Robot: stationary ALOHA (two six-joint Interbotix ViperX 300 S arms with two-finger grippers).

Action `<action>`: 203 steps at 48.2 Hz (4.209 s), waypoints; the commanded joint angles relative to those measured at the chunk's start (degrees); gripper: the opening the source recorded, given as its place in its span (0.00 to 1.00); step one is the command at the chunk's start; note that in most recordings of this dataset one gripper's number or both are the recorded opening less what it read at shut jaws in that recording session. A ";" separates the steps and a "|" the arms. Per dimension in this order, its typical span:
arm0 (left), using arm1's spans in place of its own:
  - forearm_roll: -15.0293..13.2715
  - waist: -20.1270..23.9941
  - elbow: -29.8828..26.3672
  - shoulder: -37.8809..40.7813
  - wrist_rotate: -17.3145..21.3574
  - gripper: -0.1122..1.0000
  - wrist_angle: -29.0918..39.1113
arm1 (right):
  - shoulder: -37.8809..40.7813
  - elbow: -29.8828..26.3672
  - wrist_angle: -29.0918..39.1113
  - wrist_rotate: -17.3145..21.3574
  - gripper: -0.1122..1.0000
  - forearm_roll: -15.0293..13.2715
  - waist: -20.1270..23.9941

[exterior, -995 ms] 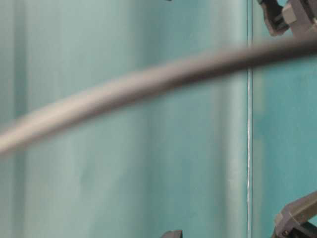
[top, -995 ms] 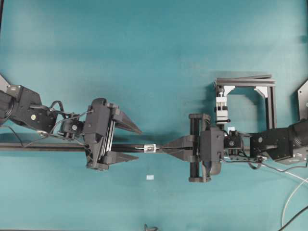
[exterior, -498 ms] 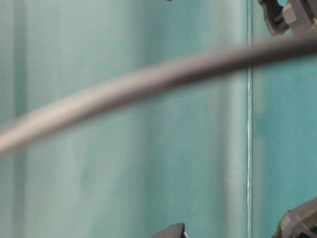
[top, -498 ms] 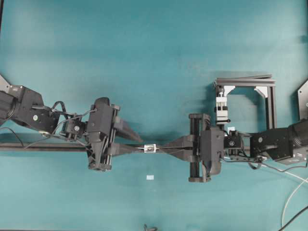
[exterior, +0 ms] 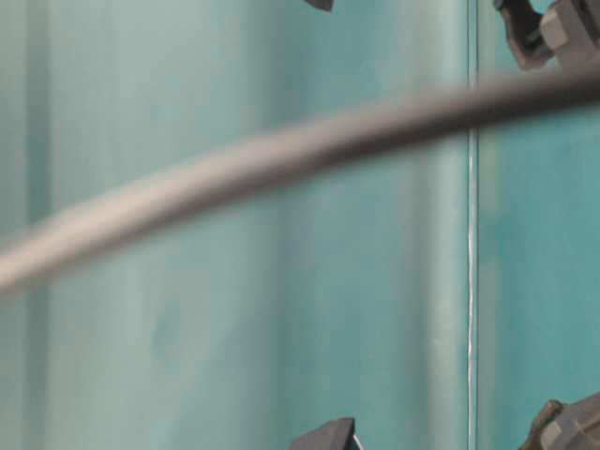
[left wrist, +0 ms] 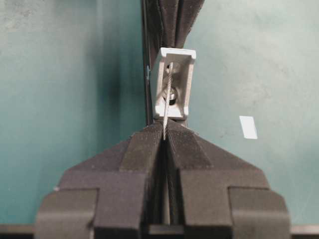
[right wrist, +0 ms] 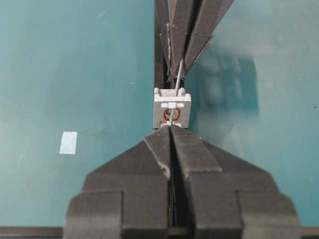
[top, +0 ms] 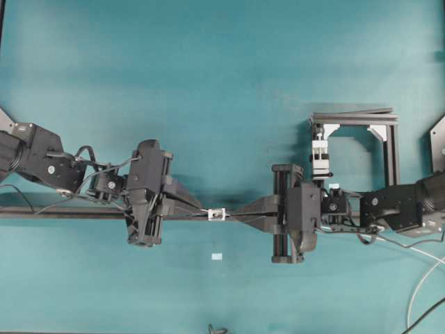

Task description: Insert the wire through the hole in the metal fitting marked with a red label.

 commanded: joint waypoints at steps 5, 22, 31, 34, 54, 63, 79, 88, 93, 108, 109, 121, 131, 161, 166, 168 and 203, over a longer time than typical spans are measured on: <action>0.35 -0.26 -0.70 -1.32 0.00 0.01 -0.18 | -0.88 -0.97 -0.44 0.62 0.09 0.00 0.18; 0.35 -0.44 -0.09 -1.93 0.09 0.01 0.35 | -1.23 -0.97 -0.09 0.88 0.76 -0.18 0.18; 0.35 -0.44 2.29 -5.62 0.09 0.01 3.52 | -2.20 -0.26 0.26 0.88 0.94 -0.18 0.26; 0.35 -0.44 3.16 -7.12 0.09 0.01 4.31 | -2.20 -0.18 0.53 0.88 0.94 -0.18 0.18; 0.35 -1.41 10.20 -16.87 -0.18 0.01 9.58 | -2.20 -0.09 1.49 0.88 0.94 -0.18 0.26; 0.35 -1.67 12.66 -20.48 -0.18 0.01 10.99 | -2.20 -0.09 1.49 0.79 0.94 -0.18 0.18; 0.70 -1.67 13.89 -21.09 -0.44 0.01 12.74 | -2.20 -0.09 1.32 0.53 0.94 -0.18 0.26; 0.70 -1.58 13.54 -20.83 -0.62 0.01 13.71 | -2.20 -0.26 1.23 0.53 0.94 -0.18 0.26; 0.70 -1.58 13.62 -20.74 -0.70 0.01 13.71 | -2.20 -0.26 1.23 0.53 0.94 -0.18 0.26; 0.79 -1.67 13.71 -19.34 -0.88 0.43 13.71 | -2.20 -0.26 1.41 0.53 0.94 -0.18 0.26; 0.79 -1.67 13.80 -19.25 -0.88 0.49 13.80 | -2.20 -0.26 1.41 0.53 0.94 -0.18 0.26; 0.79 -1.49 13.71 -19.42 -0.70 0.96 13.71 | -2.20 -0.09 1.32 0.53 0.94 -0.18 0.26; 0.79 -0.44 13.97 -20.21 -0.35 0.96 13.45 | -2.37 0.00 1.41 0.35 0.94 -0.18 0.26; 1.41 3.16 15.12 -24.61 3.78 0.96 13.10 | -7.91 5.89 -2.20 0.18 0.93 -0.18 -1.32; 1.41 3.52 15.91 -25.31 3.78 0.96 11.34 | -7.82 6.15 -2.11 0.18 0.93 -0.18 -1.32; 1.41 3.52 16.26 -25.75 3.78 0.96 10.11 | -7.91 6.15 -2.20 0.18 0.93 -0.18 -1.32; 1.41 3.34 18.72 -22.76 3.78 0.96 -1.32 | -9.40 7.73 -3.08 0.18 0.93 -0.18 -1.41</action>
